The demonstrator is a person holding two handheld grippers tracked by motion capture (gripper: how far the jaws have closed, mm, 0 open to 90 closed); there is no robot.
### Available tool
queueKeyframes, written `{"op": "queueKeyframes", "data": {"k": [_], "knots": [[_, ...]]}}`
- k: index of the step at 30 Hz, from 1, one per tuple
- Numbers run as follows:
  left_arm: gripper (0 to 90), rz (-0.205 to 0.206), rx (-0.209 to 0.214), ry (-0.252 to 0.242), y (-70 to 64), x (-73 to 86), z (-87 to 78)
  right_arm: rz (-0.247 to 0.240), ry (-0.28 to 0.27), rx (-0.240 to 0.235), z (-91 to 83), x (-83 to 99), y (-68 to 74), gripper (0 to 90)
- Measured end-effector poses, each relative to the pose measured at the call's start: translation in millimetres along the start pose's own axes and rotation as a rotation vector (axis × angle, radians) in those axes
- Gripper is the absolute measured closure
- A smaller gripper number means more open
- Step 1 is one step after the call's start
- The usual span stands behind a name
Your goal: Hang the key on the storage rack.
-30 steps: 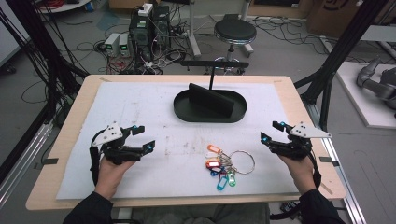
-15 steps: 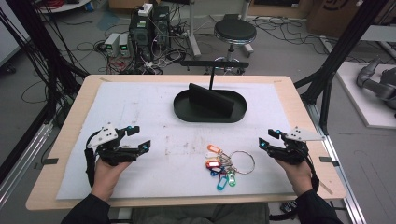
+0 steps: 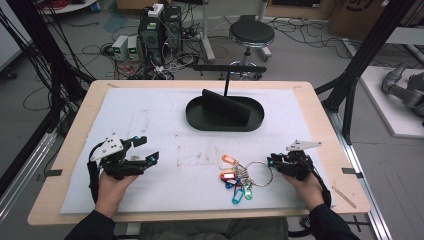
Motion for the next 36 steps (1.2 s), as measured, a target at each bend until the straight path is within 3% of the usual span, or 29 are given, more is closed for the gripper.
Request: {"op": "queueKeyframes", "data": {"k": [5, 7, 12, 15, 18, 21, 28, 36], "knots": [[23.8, -0.002, 0.001, -0.002, 0.0, 0.2, -1.6, -0.035, 0.072, -0.006, 7.5, 4.1, 6.3, 74.9], [23.8, -0.001, 0.001, -0.002, -0.1, 0.2, -1.7, -0.071, 0.076, 0.01, 8.4, 5.5, 7.6, 75.4], [23.8, 0.0, 0.003, 0.007, -0.5, 1.6, 0.2, -0.093, 0.074, 0.022, 8.5, 6.1, 7.4, 85.2], [23.8, -0.002, 0.001, 0.006, -0.9, 1.2, 0.5, -0.093, 0.076, 0.018, 8.5, 5.7, 7.8, 87.6], [23.8, -0.001, 0.001, 0.008, -0.5, 1.6, 0.4, -0.058, 0.068, -0.004, 8.3, 5.0, 5.0, 87.8], [23.8, -0.002, -0.001, 0.006, 0.0, 1.7, 0.1, -0.028, 0.032, -0.008, 4.9, 1.3, 3.1, 87.9], [23.8, -0.004, -0.005, 0.005, 0.5, 2.2, -1.1, 0.043, -0.107, -0.042, -9.2, -12.9, 2.6, 87.9], [23.8, -0.001, -0.007, 0.004, 0.5, 2.0, -2.0, 0.083, -0.207, -0.111, -18.1, -23.6, 13.8, 87.8]]}}
Point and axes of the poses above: each handheld gripper's, and its own axes: z roughly forward along the jaws, x roughly out of its underside, y roughly to its left, the point moved 6 cm from there along z, roughly forward along the jaws, and after that the axes turned 1 degree about z, right-handed, at the moved point
